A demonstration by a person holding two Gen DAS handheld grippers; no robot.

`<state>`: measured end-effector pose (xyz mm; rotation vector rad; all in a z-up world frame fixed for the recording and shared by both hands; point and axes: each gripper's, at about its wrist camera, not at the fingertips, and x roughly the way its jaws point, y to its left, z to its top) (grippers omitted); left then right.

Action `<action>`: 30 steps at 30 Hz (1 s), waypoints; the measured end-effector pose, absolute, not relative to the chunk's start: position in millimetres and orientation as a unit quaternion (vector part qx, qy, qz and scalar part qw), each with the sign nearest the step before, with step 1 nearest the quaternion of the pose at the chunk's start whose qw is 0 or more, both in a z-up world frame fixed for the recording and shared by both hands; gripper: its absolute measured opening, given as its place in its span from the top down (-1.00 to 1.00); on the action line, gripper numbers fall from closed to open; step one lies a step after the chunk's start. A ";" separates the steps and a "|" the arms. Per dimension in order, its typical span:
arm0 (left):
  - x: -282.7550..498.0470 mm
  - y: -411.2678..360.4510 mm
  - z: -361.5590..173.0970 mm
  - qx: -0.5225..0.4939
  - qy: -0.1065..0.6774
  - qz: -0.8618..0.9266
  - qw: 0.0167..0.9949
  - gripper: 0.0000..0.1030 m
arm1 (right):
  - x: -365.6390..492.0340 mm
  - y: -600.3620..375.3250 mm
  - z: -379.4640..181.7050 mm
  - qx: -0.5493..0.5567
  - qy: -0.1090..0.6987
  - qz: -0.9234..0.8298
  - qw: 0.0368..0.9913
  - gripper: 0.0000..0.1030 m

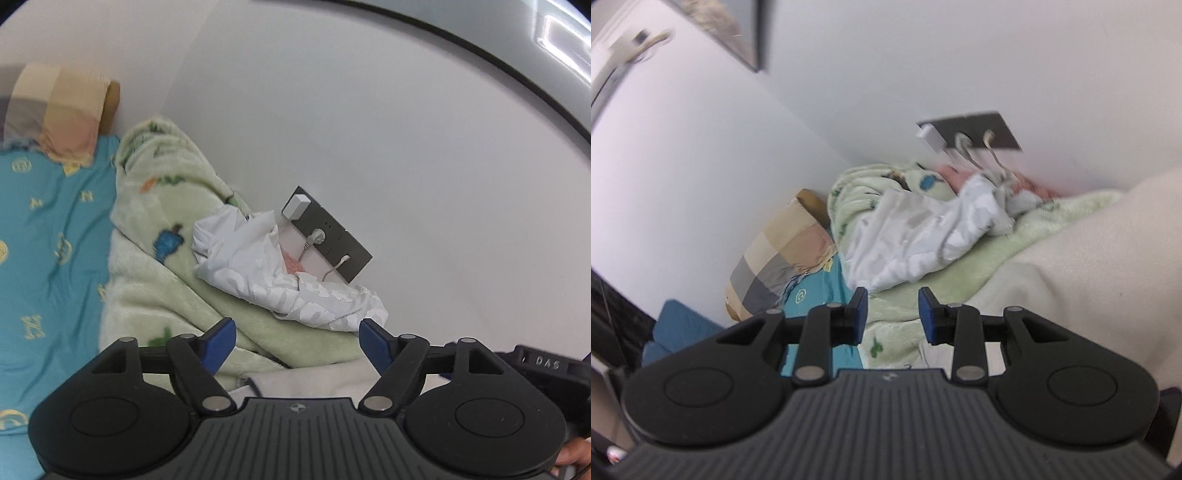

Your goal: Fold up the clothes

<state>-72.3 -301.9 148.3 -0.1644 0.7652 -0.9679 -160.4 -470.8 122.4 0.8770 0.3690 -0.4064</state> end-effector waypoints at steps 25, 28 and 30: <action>-207.8 -167.8 165.2 0.016 0.199 -0.425 0.883 -1.00 | -212.2 -310.1 136.5 0.153 0.094 -0.237 0.955 -0.36; -215.9 -159.3 160.0 0.019 0.196 -0.413 0.889 -1.00 | -211.4 -301.3 132.8 0.136 0.090 -0.235 0.958 -0.48; -220.0 -154.2 157.3 0.023 0.195 -0.404 0.894 -1.00 | -208.9 -298.8 129.4 0.134 0.097 -0.233 0.958 -0.48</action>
